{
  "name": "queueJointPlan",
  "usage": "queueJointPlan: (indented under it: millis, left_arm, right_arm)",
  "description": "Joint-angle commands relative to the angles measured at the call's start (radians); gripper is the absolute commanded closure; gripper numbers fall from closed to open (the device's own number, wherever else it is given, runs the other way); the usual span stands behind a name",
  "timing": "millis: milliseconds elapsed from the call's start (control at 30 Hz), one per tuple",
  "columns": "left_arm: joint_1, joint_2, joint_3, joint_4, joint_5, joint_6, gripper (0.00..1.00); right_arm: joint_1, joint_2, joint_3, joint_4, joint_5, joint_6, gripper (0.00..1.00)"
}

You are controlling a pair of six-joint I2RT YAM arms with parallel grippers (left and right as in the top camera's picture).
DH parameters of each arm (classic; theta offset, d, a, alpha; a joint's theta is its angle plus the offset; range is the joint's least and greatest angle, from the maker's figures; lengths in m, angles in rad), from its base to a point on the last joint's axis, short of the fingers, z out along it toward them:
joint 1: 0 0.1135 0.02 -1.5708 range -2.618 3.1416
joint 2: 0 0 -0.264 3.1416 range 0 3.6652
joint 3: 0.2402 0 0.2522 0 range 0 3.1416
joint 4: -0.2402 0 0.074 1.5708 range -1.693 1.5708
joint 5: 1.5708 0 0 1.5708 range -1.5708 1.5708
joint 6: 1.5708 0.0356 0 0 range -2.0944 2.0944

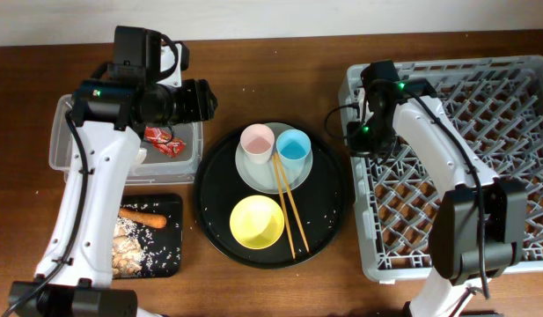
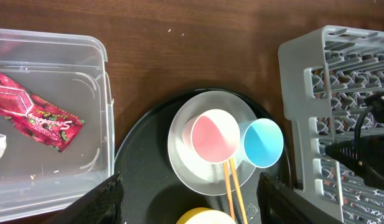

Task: Sort waste into correct bins and load items into the dishwasher rack
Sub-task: 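Move left gripper over the pink cup and right arm over rack, then lift the pink cup with left gripper and hand it to right gripper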

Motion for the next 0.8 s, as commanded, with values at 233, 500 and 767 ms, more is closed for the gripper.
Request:
queueJointPlan:
  millis: [233,500,767]
  left_arm:
    - [-0.054,0.077,0.008,0.054,-0.011,0.019,0.34]
    - [-0.142,0.267,0.008,0.049,-0.011,0.019,0.42]
    - [-0.166,0.421,0.008,0.058,-0.038,0.019,0.58]
  right_arm:
    - [-0.030,0.009,0.304,-0.189,-0.014,0.028,0.43]
    - [-0.031,0.009,0.470,-0.322,-0.010,0.028,0.21]
    - [-0.031,0.009,0.470,-0.326,-0.009,0.028,0.22]
